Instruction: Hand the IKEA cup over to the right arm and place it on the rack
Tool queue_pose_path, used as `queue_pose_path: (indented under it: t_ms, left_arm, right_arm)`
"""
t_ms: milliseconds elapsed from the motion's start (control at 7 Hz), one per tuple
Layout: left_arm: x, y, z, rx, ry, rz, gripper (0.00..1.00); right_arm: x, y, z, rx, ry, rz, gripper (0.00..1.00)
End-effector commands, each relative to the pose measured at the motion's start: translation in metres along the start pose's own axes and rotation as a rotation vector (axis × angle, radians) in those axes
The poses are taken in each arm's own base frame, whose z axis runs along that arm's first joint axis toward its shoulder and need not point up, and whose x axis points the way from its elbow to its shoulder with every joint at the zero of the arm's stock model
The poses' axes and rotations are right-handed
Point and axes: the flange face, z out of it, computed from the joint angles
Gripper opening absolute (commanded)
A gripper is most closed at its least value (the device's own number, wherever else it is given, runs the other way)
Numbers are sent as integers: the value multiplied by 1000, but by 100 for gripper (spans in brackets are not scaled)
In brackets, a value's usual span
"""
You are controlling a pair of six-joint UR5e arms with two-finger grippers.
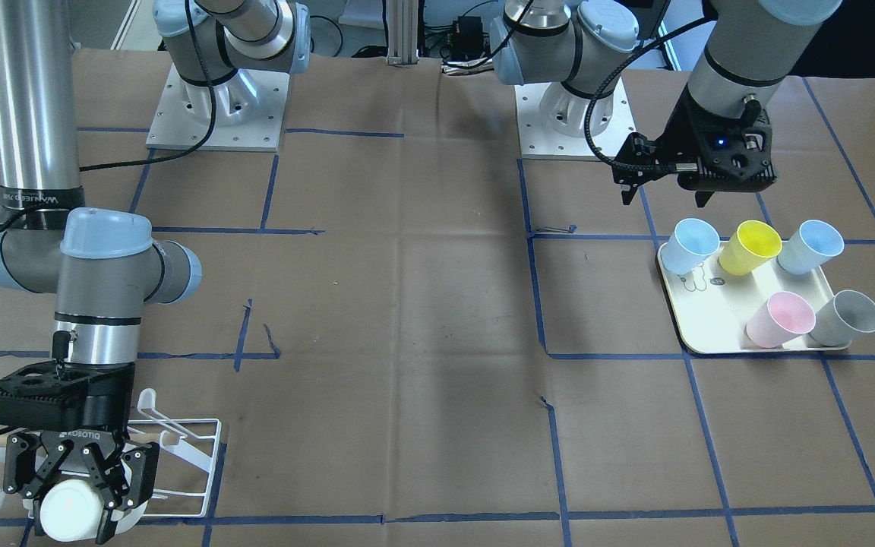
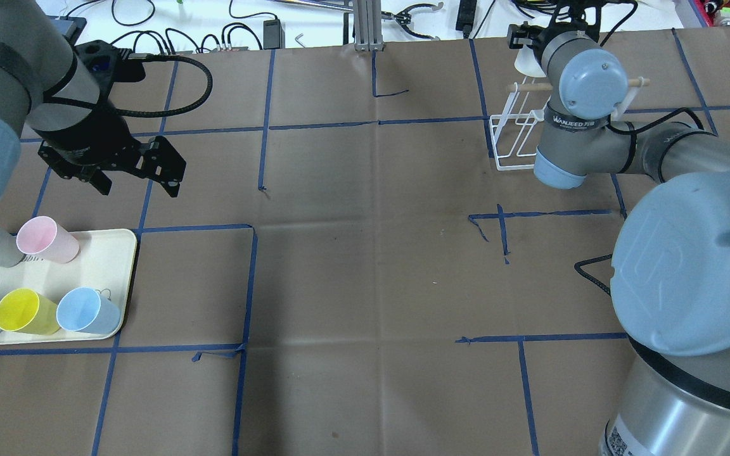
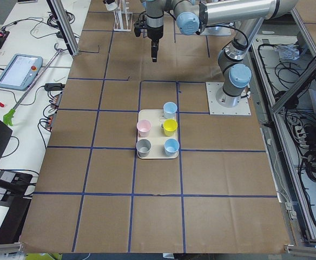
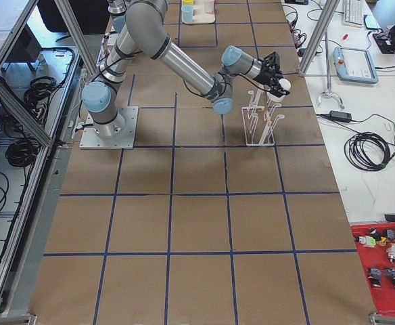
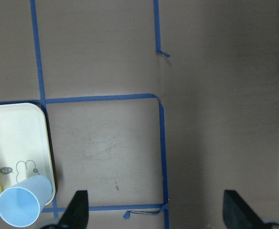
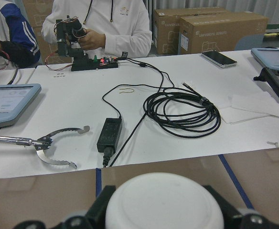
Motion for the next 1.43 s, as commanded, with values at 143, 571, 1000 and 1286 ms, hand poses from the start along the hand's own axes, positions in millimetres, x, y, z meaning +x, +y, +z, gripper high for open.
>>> queue_pose_path:
  t_ms: [143, 571, 1000, 1286]
  left_arm:
    - [-101, 42, 40, -53, 36, -39, 99]
    - [-129, 55, 64, -75, 60, -66, 99]
    - [-113, 67, 138, -27, 28, -75, 99]
    - [-104, 76, 175, -21, 26, -77, 99]
  right_arm:
    - [-10, 1, -2, -3, -10, 3, 100]
    - [-17, -2, -5, 3, -19, -2, 100]
    - [-17, -6, -6, 12, -19, -1, 100]
    - [-21, -76, -55, 79, -38, 9, 100]
